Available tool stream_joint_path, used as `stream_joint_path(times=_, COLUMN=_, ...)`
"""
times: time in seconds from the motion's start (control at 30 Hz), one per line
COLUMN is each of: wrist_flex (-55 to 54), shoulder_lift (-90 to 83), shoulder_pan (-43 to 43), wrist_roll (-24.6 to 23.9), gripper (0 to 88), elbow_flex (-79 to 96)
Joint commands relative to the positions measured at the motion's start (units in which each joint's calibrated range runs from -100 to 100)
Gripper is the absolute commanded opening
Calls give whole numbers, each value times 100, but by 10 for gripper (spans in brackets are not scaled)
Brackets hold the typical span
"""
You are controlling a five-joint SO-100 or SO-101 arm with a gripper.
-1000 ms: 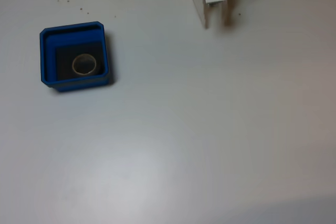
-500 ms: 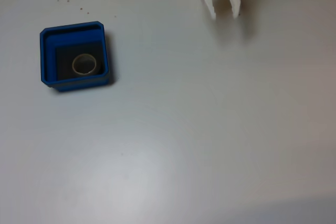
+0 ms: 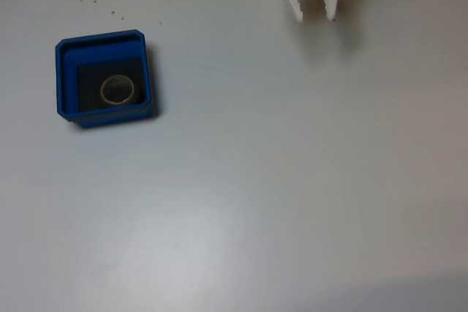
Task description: Pick the black tape roll and drop it in the blue box
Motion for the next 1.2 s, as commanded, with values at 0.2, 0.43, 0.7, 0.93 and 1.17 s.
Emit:
stream_joint_path(times=0.2, wrist_flex=-421, shoulder_lift=-407, shoulder_pan=76, wrist_roll=15, gripper=193, elbow_flex=72)
stream_joint_path(times=0.43, wrist_flex=-421, shoulder_lift=-391, shoulder_pan=56, wrist_roll=7, gripper=193, elbow_flex=72)
stream_joint_path(times=0.7, wrist_flex=-421, shoulder_lift=-391, shoulder_pan=37, wrist_roll=7, gripper=193, elbow_flex=72)
stream_joint_path(times=0.93, wrist_flex=-421, shoulder_lift=-391, shoulder_pan=66, wrist_roll=24, gripper=193, elbow_flex=72)
stream_joint_path(times=1.17, wrist_flex=-413, shoulder_lift=-382, shoulder_pan=46, wrist_roll=33, gripper=153, elbow_flex=72)
